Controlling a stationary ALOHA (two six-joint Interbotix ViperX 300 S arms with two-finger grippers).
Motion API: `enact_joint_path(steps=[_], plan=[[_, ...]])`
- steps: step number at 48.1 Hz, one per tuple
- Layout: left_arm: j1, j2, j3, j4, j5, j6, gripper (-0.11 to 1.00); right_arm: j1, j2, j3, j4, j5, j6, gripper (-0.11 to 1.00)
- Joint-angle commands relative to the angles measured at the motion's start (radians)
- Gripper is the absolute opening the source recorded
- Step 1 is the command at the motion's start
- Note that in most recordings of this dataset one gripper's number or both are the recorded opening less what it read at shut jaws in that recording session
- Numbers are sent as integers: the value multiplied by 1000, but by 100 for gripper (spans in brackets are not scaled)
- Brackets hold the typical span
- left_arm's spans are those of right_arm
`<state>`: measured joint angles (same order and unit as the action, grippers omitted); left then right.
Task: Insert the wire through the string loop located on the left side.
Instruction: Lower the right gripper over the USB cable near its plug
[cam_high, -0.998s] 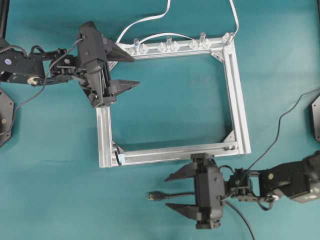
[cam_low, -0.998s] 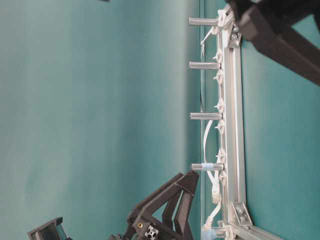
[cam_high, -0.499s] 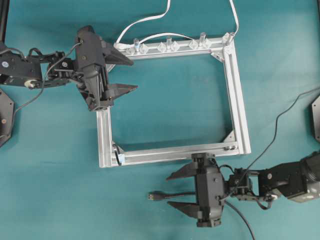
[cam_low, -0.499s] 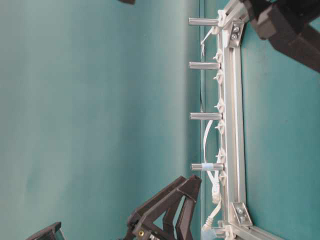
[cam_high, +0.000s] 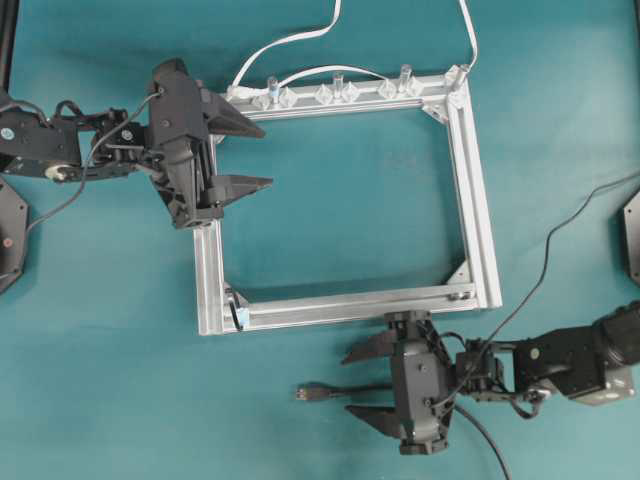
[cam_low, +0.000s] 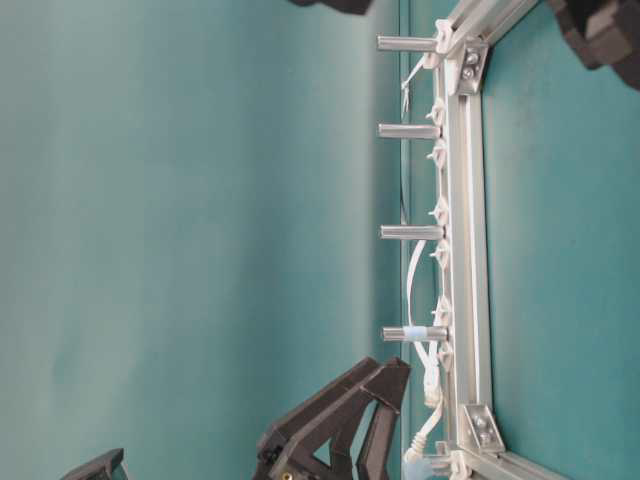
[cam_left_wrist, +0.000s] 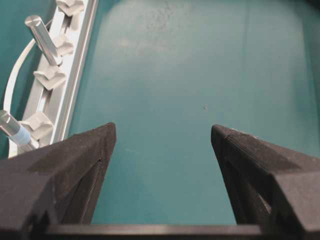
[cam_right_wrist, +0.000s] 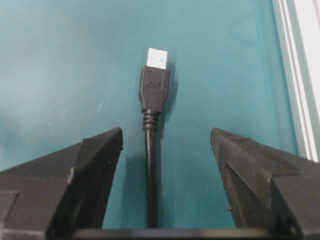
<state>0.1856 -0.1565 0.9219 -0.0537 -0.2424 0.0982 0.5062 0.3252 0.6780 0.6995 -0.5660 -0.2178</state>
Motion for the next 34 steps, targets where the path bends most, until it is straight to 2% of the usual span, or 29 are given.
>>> enact_joint_path(steps=[1, 34], plan=[[-6, -18, -14, 3, 5, 2, 80, 3, -6, -12, -5, -3, 0, 76], [-9, -18, -14, 3, 20, 2, 80, 3, 29, -35, 0, 3, 6, 76]])
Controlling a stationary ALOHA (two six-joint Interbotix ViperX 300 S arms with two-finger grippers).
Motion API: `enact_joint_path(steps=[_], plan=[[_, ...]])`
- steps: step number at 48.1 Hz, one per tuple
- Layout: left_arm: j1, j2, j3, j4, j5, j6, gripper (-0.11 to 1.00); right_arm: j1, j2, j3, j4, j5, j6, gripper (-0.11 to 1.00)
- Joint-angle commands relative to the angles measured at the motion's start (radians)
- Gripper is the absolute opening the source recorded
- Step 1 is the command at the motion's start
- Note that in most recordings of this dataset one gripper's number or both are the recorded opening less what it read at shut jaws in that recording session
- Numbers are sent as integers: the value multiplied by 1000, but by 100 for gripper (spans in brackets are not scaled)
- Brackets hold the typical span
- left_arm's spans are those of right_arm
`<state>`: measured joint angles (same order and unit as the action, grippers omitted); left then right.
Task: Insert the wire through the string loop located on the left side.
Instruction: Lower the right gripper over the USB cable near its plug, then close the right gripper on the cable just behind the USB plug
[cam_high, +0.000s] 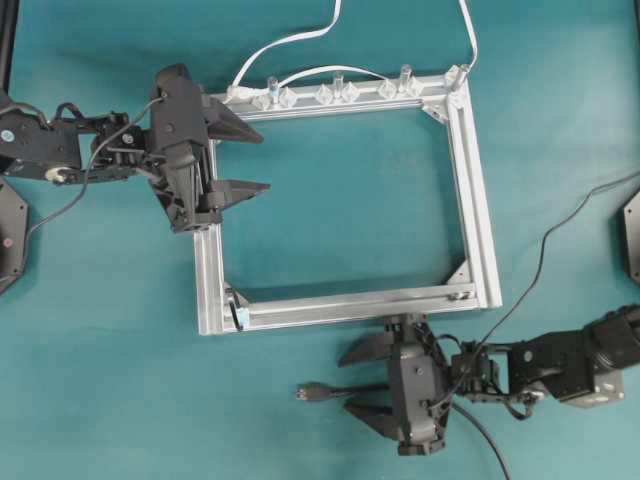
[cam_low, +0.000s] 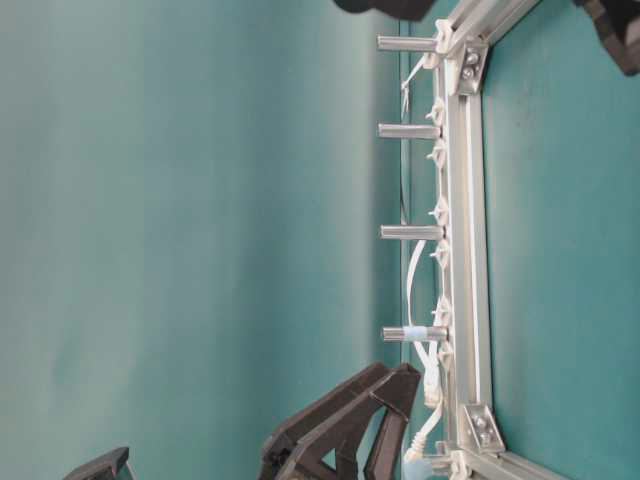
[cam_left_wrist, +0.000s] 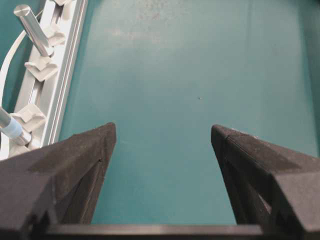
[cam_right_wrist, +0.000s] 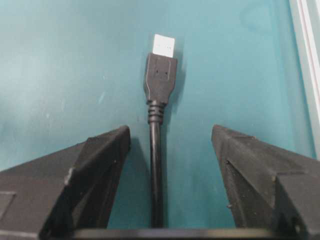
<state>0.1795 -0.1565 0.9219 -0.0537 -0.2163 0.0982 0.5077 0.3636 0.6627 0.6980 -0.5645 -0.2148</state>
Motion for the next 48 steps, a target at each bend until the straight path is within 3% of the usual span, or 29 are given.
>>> enact_joint_path(steps=[1, 12, 20, 26, 48], plan=[[-3, -20, -14, 3, -6, 2, 80, 2, -8, -21, 2, 3, 3, 76], [-3, -18, -12, 3, -6, 2, 80, -2, 3, -43, 26, 55, 6, 71], [-3, -21, -11, 3, -6, 2, 80, -6, 3, -38, 86, 137, 6, 31], [-3, -25, -8, 3, -6, 2, 80, -6, 3, -34, 91, 161, 6, 13], [-3, -35, 2, 3, -3, 2, 80, -6, 3, -34, 89, 150, 5, 13]])
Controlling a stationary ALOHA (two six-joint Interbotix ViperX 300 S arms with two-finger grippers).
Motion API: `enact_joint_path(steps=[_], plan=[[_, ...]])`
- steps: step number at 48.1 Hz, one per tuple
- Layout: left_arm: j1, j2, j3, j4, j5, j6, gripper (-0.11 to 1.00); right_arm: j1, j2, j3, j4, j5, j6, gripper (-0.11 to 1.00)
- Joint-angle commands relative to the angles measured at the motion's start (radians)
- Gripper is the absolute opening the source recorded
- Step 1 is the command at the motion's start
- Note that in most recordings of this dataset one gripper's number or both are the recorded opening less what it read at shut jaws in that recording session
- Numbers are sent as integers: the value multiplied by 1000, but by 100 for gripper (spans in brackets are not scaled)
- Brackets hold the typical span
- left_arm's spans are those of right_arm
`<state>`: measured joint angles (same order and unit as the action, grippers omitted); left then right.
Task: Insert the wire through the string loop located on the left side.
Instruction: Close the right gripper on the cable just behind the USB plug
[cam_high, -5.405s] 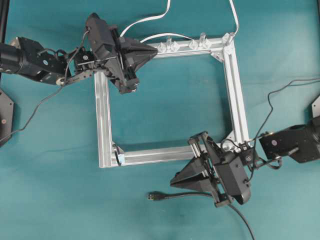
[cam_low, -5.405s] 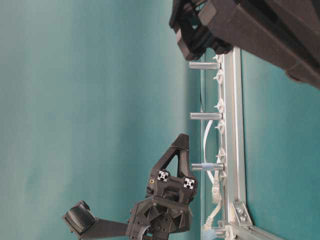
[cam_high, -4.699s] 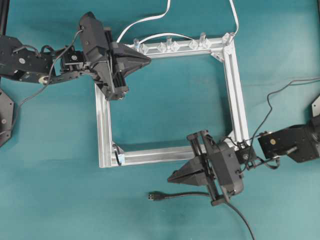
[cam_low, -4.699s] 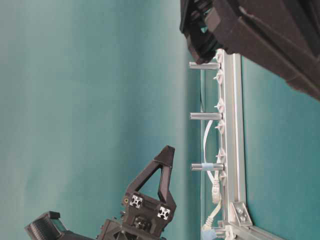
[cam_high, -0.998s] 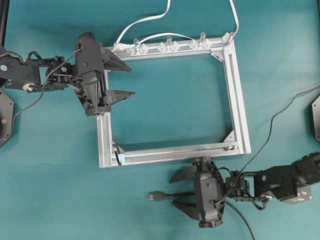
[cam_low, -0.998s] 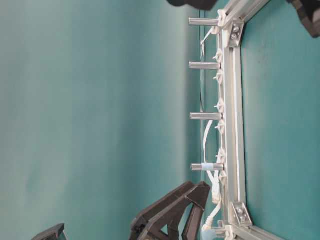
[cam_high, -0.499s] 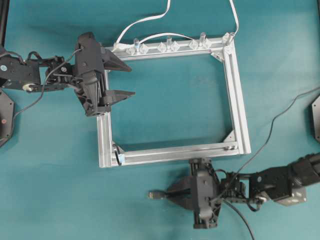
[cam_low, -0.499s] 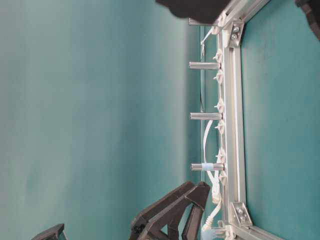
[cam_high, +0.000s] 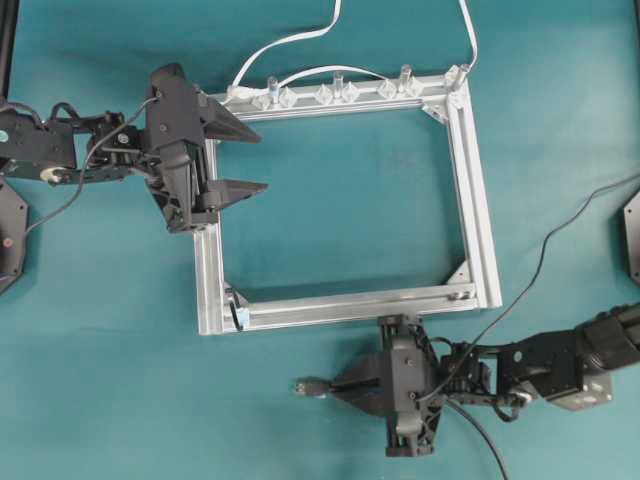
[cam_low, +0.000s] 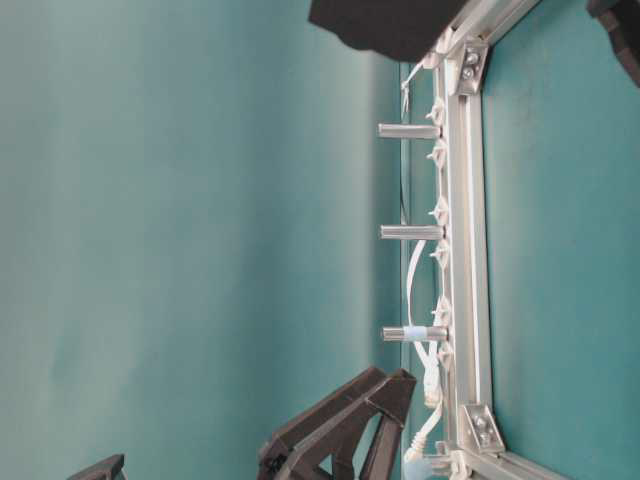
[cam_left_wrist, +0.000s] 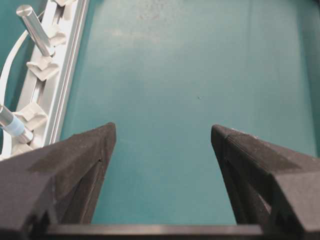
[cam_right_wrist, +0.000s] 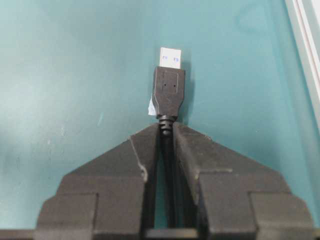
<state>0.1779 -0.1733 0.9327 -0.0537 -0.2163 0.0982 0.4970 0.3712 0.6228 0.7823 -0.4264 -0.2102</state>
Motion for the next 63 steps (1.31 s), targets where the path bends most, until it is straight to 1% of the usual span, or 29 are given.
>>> enact_joint_path(steps=[1, 21, 37, 46, 50, 56, 63], plan=[[-2, -18, -9, 3, -3, 2, 80, 5, -5, 6, 5, 12, 0, 13], [-2, -18, -9, 3, -3, 2, 80, 5, -14, 2, 5, 6, -2, 13], [-3, -18, -11, 3, -3, 2, 80, 3, -104, 8, 5, 21, -3, 13], [-8, -18, -11, 3, -3, 2, 80, -11, -156, 9, 3, 38, -8, 13], [-8, -18, -9, 3, -3, 2, 80, -20, -178, 8, 5, 52, -21, 13], [-14, -18, -9, 3, -5, 2, 80, -41, -216, 8, 5, 69, -67, 13], [-21, -18, -9, 3, -3, 2, 80, -75, -261, 8, 3, 100, -104, 13]])
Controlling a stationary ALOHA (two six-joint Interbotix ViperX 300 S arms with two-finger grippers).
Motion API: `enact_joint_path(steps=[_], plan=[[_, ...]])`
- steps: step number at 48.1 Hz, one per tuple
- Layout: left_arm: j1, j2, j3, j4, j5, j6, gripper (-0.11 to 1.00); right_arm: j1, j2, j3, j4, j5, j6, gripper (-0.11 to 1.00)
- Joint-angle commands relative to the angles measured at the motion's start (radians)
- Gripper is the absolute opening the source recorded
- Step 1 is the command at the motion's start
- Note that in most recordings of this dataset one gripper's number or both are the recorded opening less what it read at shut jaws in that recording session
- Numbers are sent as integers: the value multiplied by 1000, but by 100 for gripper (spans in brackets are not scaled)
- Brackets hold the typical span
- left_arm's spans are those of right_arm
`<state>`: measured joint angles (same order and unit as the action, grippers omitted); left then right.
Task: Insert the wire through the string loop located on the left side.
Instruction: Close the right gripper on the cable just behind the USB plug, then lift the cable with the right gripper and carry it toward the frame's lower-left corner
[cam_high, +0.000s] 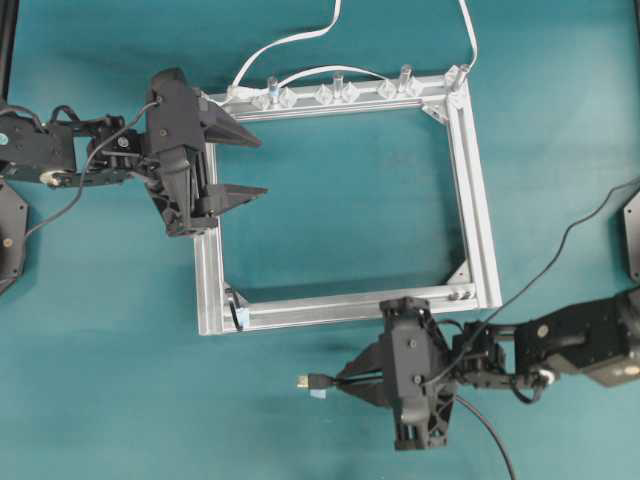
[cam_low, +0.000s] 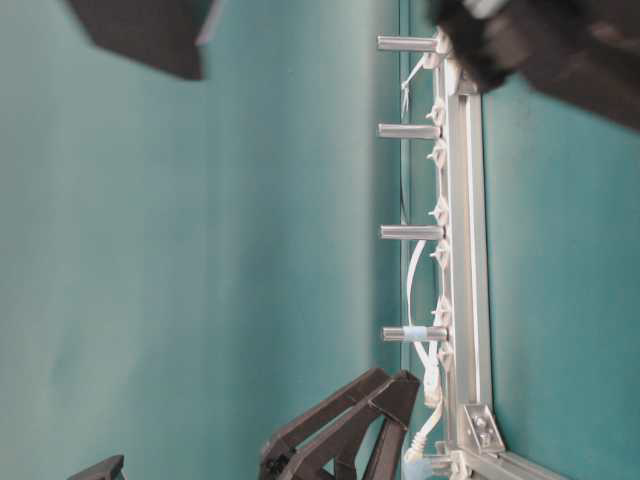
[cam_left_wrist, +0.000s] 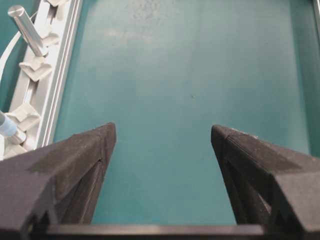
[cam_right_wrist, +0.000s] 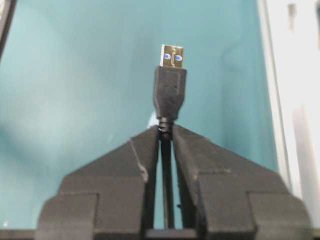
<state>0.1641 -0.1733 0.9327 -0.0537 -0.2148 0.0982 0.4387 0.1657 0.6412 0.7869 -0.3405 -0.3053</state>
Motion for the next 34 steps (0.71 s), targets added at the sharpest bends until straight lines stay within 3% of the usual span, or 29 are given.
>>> enact_joint_path(steps=[1, 13, 34], plan=[[-8, -18, -9, 3, -6, 2, 80, -20, -61, -11, 0, 20, -12, 13], [-23, -18, -9, 3, -5, 0, 80, -54, -107, -15, -2, 77, -66, 13], [-29, -18, -9, 3, -5, -2, 80, -63, -121, -25, 0, 114, -69, 13]])
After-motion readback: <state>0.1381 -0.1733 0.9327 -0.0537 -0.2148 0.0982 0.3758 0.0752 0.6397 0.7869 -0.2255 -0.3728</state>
